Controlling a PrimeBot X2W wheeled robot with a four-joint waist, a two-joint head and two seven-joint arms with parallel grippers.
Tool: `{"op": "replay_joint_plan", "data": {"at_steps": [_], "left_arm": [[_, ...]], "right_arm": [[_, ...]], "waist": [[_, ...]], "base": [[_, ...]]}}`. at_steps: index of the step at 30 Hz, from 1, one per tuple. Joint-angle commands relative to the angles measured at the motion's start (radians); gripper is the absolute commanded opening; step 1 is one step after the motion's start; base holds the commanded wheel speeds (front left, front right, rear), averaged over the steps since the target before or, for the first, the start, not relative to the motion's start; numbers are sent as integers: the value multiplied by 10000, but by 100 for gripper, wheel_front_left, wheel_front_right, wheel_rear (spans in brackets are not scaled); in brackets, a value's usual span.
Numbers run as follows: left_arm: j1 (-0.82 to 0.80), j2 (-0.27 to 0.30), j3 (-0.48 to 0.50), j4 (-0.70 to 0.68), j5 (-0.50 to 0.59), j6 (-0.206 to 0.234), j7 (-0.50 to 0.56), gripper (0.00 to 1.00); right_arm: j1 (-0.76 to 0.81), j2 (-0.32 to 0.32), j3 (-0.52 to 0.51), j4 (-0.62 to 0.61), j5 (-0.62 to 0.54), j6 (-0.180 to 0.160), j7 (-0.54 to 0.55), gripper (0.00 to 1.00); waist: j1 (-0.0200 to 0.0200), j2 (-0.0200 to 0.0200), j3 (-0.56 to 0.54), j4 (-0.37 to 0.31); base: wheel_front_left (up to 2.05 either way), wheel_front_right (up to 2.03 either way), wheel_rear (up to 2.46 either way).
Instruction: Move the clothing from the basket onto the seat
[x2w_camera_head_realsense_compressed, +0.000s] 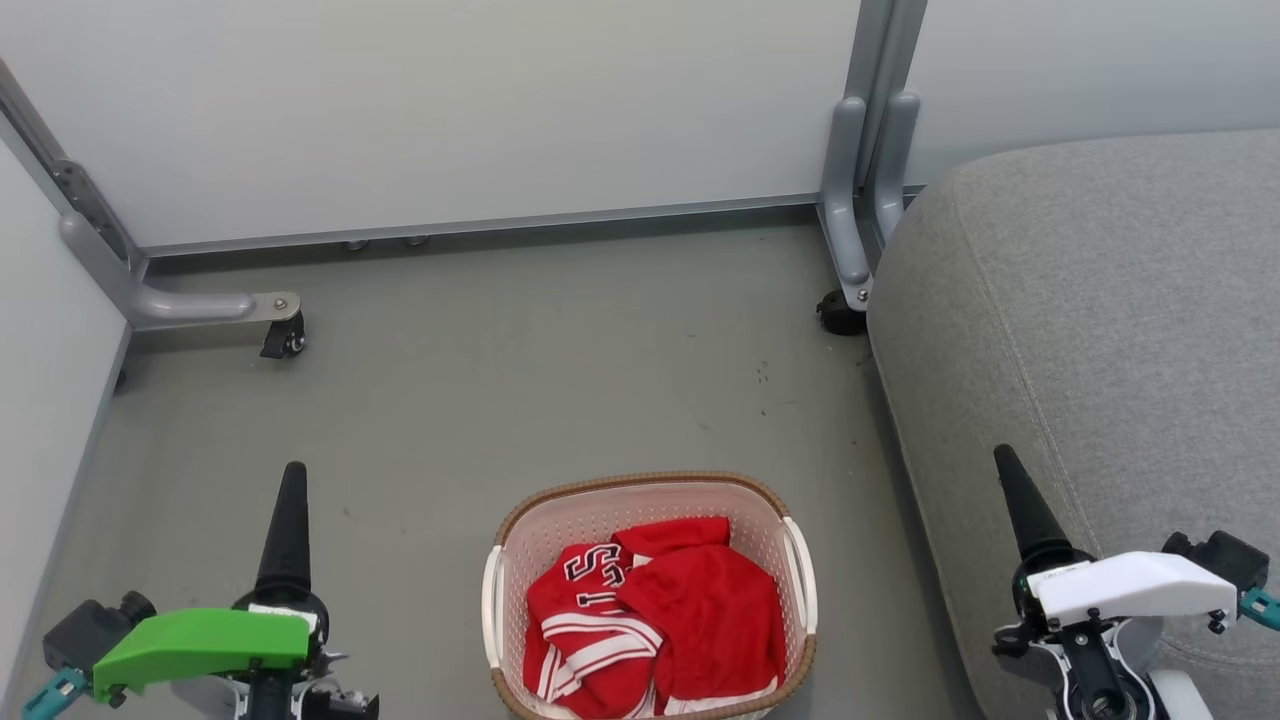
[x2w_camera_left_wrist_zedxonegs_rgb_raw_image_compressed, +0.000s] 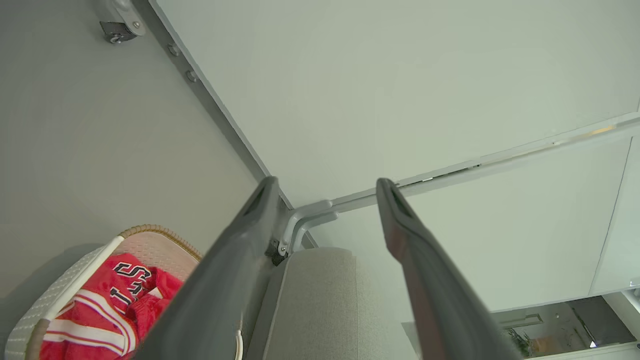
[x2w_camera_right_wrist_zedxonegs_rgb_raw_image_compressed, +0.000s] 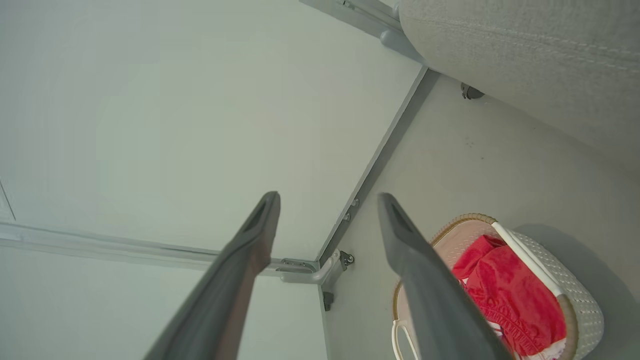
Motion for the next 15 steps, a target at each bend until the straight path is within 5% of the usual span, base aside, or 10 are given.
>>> {"op": "replay_joint_plan", "data": {"at_steps": [1, 15], "left_arm": [[-85, 38, -101, -318, 589, 60, -111, 100], [31, 75, -863, -1036, 3417, 531, -649, 100]], "right_arm": [[-38, -35, 133, -269, -571, 3, -141, 100], [35, -64, 904, -818, -3230, 4, -679, 100]], "waist": [[0, 0, 2, -1], [0, 0, 29, 1]], "base": [[0, 0, 0], [0, 0, 0]]}}
